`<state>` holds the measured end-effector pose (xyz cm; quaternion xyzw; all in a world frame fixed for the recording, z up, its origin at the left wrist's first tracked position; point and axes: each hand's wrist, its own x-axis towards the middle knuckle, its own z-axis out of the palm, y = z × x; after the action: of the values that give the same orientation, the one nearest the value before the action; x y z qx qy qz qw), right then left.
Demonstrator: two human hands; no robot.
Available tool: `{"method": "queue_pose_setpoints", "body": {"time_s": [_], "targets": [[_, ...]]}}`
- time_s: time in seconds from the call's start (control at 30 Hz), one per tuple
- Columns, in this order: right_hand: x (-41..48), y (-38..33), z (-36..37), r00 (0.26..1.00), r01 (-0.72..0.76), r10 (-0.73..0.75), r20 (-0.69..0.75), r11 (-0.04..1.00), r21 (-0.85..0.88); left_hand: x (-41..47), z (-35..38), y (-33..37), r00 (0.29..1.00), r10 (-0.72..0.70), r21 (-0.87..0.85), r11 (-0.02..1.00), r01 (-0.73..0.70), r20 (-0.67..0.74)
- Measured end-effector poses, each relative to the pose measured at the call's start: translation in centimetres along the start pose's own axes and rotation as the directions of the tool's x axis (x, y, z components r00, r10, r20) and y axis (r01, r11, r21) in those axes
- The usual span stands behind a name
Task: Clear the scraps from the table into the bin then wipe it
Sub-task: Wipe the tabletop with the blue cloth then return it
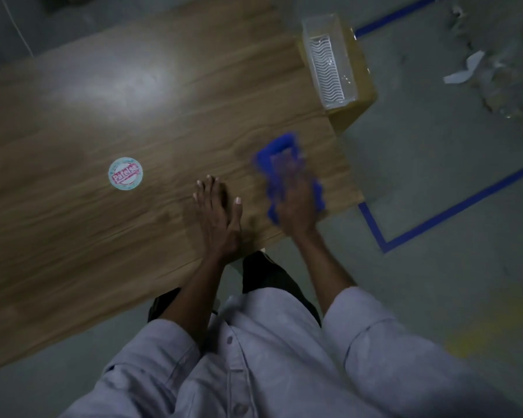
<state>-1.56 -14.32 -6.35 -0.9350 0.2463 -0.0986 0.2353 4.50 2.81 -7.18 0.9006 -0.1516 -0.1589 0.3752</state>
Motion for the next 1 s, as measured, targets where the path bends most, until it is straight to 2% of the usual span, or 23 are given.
{"method": "queue_pose_setpoints", "body": {"time_s": [0.07,0.1,0.2,0.33,0.53,0.67,0.7,0.73,0.77,0.8,0.83,0.87,1.0], "targets": [[-1.5,-4.2,2.6,0.932,0.246,-0.246,0.265,0.969,0.035,0.4,0.0,0.2,0.999,-0.04,-0.038,0.998,0.039,-0.031],[-1.5,-4.9,3.6,0.905,0.293,-0.284,0.317,0.956,0.02,0.7,0.0,0.2,0.997,-0.053,-0.043,0.998,0.05,-0.048],[1.8,-4.3,4.9,0.905,0.29,-0.268,0.33,0.957,-0.019,2.9,-0.3,-0.1,0.997,-0.035,-0.026,0.999,0.034,-0.064],[7.9,-2.6,5.3,0.903,0.351,-0.32,0.286,0.934,-0.062,7.0,0.1,-0.3,0.998,0.023,0.005,1.0,-0.022,-0.059],[18.0,0.4,5.7,0.968,0.218,-0.19,0.166,0.96,-0.176,11.4,0.4,-0.9,0.988,0.131,0.077,0.989,-0.124,-0.085],[24.4,1.0,4.8,0.992,-0.11,0.12,0.035,0.971,-0.212,14.1,-0.3,-1.2,0.982,0.155,0.007,0.988,-0.155,-0.109],[24.7,-0.4,5.1,0.992,-0.106,0.116,0.038,0.972,-0.209,14.8,-0.7,-1.3,0.982,0.143,-0.021,0.989,-0.146,-0.122],[24.6,-2.2,5.9,0.996,0.01,0.007,0.091,0.984,-0.18,15.8,-1.3,-1.4,0.982,0.124,-0.052,0.99,-0.133,-0.14],[23.5,-4.3,7.1,0.967,0.198,-0.172,0.187,0.972,-0.126,16.7,-1.9,-1.5,0.981,0.102,-0.078,0.99,-0.116,-0.163],[22.3,-6.6,8.6,0.888,0.39,-0.356,0.291,0.918,-0.068,17.9,-2.5,-1.7,0.978,0.078,-0.103,0.99,-0.099,-0.196],[21.1,-8.5,9.7,0.802,0.513,-0.47,0.368,0.858,-0.022,19.0,-3.1,-1.8,0.971,0.059,-0.116,0.989,-0.088,-0.232],[20.6,-9.6,10.4,0.764,0.554,-0.505,0.401,0.832,-0.009,20.1,-3.7,-2.1,0.965,0.053,-0.112,0.99,-0.084,-0.258],[26.4,-9.8,11.5,0.834,0.48,-0.437,0.336,0.876,-0.051,25.4,-4.9,-2.6,0.967,0.116,-0.035,0.991,-0.127,-0.225]]}}
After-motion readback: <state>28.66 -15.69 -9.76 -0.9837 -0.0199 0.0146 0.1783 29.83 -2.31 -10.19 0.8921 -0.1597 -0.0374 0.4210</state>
